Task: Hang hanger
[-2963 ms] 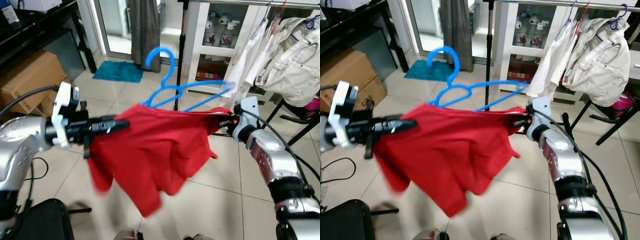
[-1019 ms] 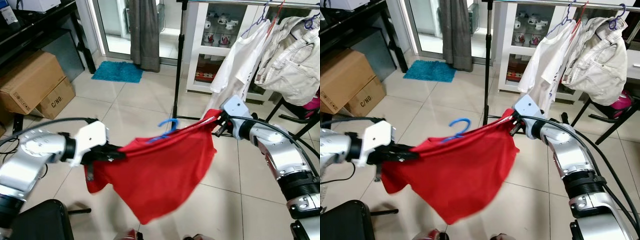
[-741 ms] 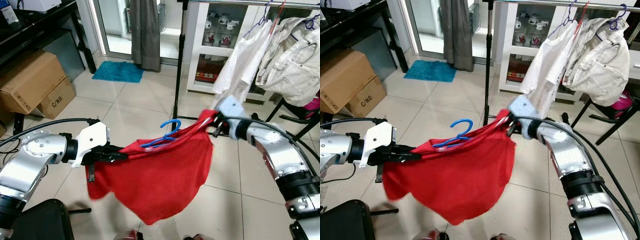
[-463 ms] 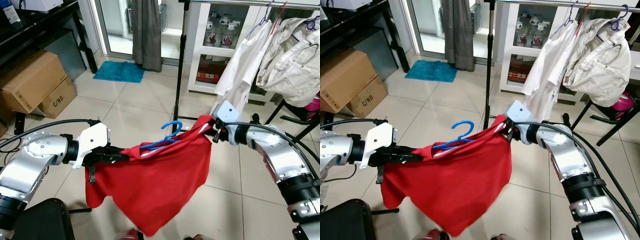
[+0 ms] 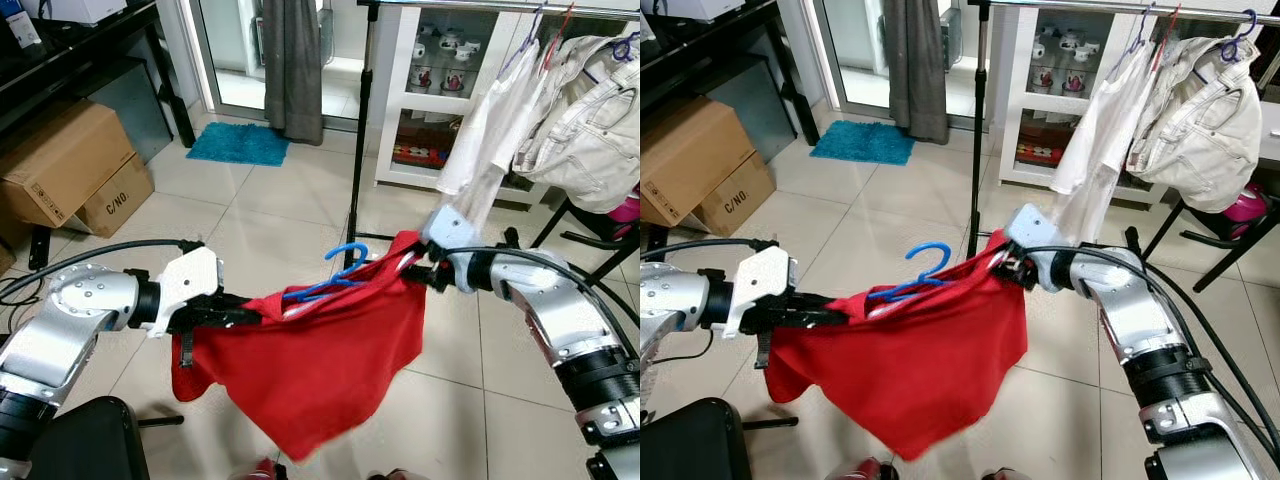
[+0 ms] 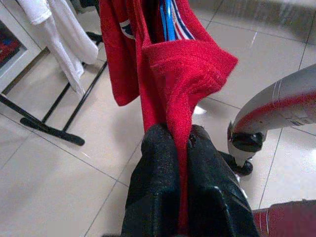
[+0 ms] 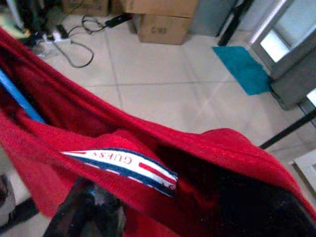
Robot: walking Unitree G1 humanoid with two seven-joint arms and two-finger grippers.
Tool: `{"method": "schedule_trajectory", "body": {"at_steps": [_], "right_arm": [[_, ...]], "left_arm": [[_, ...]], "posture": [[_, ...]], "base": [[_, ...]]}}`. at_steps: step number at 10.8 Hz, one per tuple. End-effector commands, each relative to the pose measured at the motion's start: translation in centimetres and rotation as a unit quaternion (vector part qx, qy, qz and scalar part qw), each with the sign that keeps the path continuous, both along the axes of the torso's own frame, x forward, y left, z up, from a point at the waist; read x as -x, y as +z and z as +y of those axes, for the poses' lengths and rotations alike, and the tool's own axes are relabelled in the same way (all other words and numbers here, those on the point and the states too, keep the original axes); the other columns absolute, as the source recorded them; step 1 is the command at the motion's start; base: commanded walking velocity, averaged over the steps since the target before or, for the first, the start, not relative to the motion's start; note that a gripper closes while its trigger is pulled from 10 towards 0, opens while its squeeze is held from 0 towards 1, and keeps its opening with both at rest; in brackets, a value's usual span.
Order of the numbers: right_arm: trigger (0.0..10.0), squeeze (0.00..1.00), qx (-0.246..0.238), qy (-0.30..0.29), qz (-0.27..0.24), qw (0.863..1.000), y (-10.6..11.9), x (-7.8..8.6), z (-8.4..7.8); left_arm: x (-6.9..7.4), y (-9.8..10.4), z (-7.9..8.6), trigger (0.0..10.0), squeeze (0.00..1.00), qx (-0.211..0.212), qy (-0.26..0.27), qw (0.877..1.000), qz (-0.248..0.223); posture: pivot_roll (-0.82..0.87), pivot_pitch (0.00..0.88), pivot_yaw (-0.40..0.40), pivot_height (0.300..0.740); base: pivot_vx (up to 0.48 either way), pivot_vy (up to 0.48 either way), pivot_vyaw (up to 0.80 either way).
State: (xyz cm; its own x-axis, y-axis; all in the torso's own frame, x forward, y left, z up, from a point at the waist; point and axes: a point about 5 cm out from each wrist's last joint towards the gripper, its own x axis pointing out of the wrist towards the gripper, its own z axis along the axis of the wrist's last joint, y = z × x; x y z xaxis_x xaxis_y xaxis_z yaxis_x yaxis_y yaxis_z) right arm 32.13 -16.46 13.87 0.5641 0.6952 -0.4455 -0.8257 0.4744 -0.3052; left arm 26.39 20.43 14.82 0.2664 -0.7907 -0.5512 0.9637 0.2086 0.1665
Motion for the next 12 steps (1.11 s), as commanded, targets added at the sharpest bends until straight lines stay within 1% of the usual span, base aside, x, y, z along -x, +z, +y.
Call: {"method": "schedule_trajectory", "body": {"at_steps": [1, 2, 3, 4, 5, 6, 7, 8, 9, 10, 11, 12], "right_arm": [[10.0, 1.0, 0.028, 0.035, -0.015, 0.999, 1.3, -0.1, 0.7], [10.0, 1.0, 0.08, 0.088, -0.013, 0.993, 1.4, 0.5, 1.1], [10.0, 1.0, 0.102, 0.114, -0.006, 0.988, 1.4, 0.8, 1.3], [10.0, 1.0, 0.103, 0.167, 0.028, 0.98, 1.8, 1.6, 1.4], [10.0, 1.0, 0.109, 0.195, 0.044, 0.974, 2.0, 1.7, 1.1], [10.0, 1.0, 0.067, 0.208, 0.069, 0.973, 2.4, 1.5, 1.3], [10.0, 1.0, 0.043, 0.234, 0.097, 0.966, 2.6, 1.8, 1.5], [10.0, 1.0, 0.034, 0.251, 0.115, 0.96, 2.7, 1.9, 1.4], [10.0, 1.0, 0.023, 0.255, 0.12, 0.959, 2.8, 1.7, 1.5], [10.0, 1.0, -0.001, 0.227, 0.107, 0.968, 3.2, 0.4, 1.7], [10.0, 1.0, 0.035, 0.139, 0.072, 0.987, 2.5, -1.7, 0.8], [10.0, 1.0, 0.001, 0.138, 0.085, 0.987, 2.8, -1.7, 0.6]], "left_arm": [[-0.2, 0.0, 0.0, 0.0, 0.0, -0.009, -0.001, 1.0, -0.005], [-0.2, -0.1, 0.1, 0.0, 0.0, -0.013, 0.0, 1.0, -0.001], [-0.2, 0.0, 0.1, 0.0, 0.0, -0.013, 0.0, 1.0, -0.001], [0.0, 0.1, 0.2, 0.0, 0.0, -0.013, -0.003, 1.0, 0.004], [0.2, 0.2, 0.3, 0.0, 0.0, -0.011, -0.008, 1.0, 0.009], [0.4, 0.1, 0.3, 0.0, 0.0, -0.012, -0.016, 1.0, 0.016], [0.5, -0.1, 0.2, 0.0, 0.0, -0.015, -0.02, 0.999, 0.021], [0.5, -0.1, 0.2, 0.0, 0.0, -0.017, -0.022, 0.999, 0.02], [0.5, -0.1, 0.1, 0.0, 0.0, -0.016, -0.024, 0.999, 0.02], [0.6, 0.0, -0.1, 0.0, 0.0, -0.008, -0.03, 0.999, 0.023], [0.7, -0.1, -0.1, 0.0, 0.0, -0.01, -0.031, 0.999, 0.025], [0.7, -0.1, 0.0, 0.0, 0.0, -0.012, -0.03, 0.999, 0.025]], "posture": [[-0.02, 0.018, 0.032, 0.74], [-0.02, 0.017, 0.027, 0.74], [-0.01, 0.016, 0.022, 0.74], [-0.01, 0.015, 0.018, 0.74], [-0.01, 0.014, 0.013, 0.74], [-0.01, 0.017, 0.01, 0.74], [-0.01, 0.019, 0.006, 0.74], [-0.01, 0.021, 0.002, 0.74], [-0.01, 0.022, 0.0, 0.74], [-0.01, 0.022, -0.003, 0.74], [-0.01, 0.021, -0.003, 0.74], [-0.01, 0.021, -0.003, 0.74]], "base": [[0.0, 0.0, 0.0], [0.0, 0.0, 0.0], [0.0, 0.0, 0.0], [0.0, 0.0, 0.0], [0.0, 0.0, 0.0], [0.0, 0.0, 0.0], [0.0, 0.0, 0.0], [0.0, 0.0, 0.0], [0.0, 0.0, 0.0], [0.0, 0.0, 0.0], [0.0, 0.0, 0.0], [0.0, 0.0, 0.0]]}}
